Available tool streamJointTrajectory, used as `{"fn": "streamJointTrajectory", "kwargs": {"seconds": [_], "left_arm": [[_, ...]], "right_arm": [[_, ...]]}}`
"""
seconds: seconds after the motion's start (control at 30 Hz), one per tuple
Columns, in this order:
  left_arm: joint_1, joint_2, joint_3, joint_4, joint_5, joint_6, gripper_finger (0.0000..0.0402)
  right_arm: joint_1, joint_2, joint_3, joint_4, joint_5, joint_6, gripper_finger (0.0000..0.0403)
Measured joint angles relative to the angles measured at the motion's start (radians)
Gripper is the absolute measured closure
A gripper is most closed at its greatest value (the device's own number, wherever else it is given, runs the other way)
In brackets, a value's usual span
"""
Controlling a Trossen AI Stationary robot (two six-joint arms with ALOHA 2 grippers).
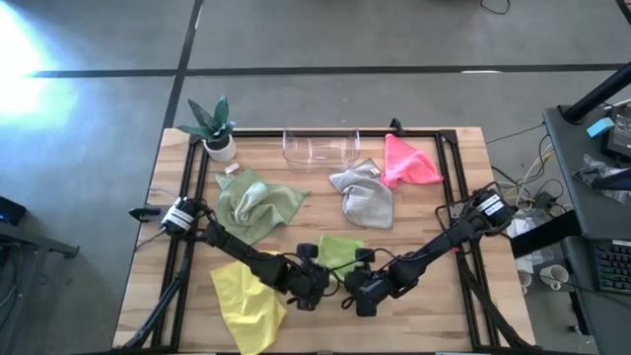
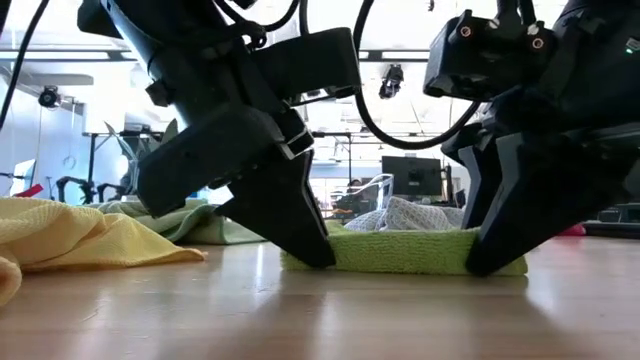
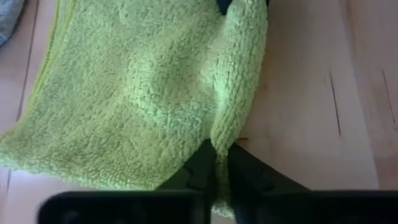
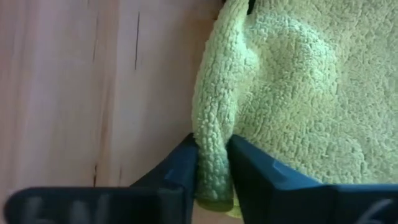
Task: Fold microfiber towels
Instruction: Put the green microfiber cloth into the transparent bin
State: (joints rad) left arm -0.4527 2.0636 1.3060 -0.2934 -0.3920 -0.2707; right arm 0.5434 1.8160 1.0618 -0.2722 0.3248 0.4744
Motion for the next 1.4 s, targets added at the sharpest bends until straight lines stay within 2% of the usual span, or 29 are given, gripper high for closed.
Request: {"fn": "streamJointTrajectory", "kwargs": {"seconds": [0.13, 0.2, 0.5, 0.87, 1.17, 1.4], "left_arm": [[0.0, -0.001, 0.005, -0.004, 0.003, 0.0, 0.0392], [0.0, -0.013, 0.009, -0.015, 0.018, -0.001, 0.0394], [0.007, -0.151, 0.042, -0.11, 0.099, -0.007, 0.04], [0.05, -0.346, 0.042, -0.248, 0.104, 0.014, 0.0401], [0.116, -0.49, 0.042, -0.33, 0.024, 0.2, 0.0401], [0.224, -0.575, 0.042, -0.423, 0.008, 0.235, 0.0401]], "right_arm": [[-0.001, 0.0, 0.023, -0.031, 0.005, -0.003, 0.0379], [-0.003, -0.004, 0.045, -0.085, 0.013, -0.003, 0.0389], [-0.002, -0.034, 0.205, -0.332, 0.011, -0.003, 0.0393], [-0.038, -0.107, 0.386, -0.477, 0.039, -0.007, 0.0394], [-0.141, -0.133, 0.507, -0.618, 0.093, -0.022, 0.0394], [-0.253, -0.148, 0.547, -0.619, 0.12, -0.051, 0.0394]]}}
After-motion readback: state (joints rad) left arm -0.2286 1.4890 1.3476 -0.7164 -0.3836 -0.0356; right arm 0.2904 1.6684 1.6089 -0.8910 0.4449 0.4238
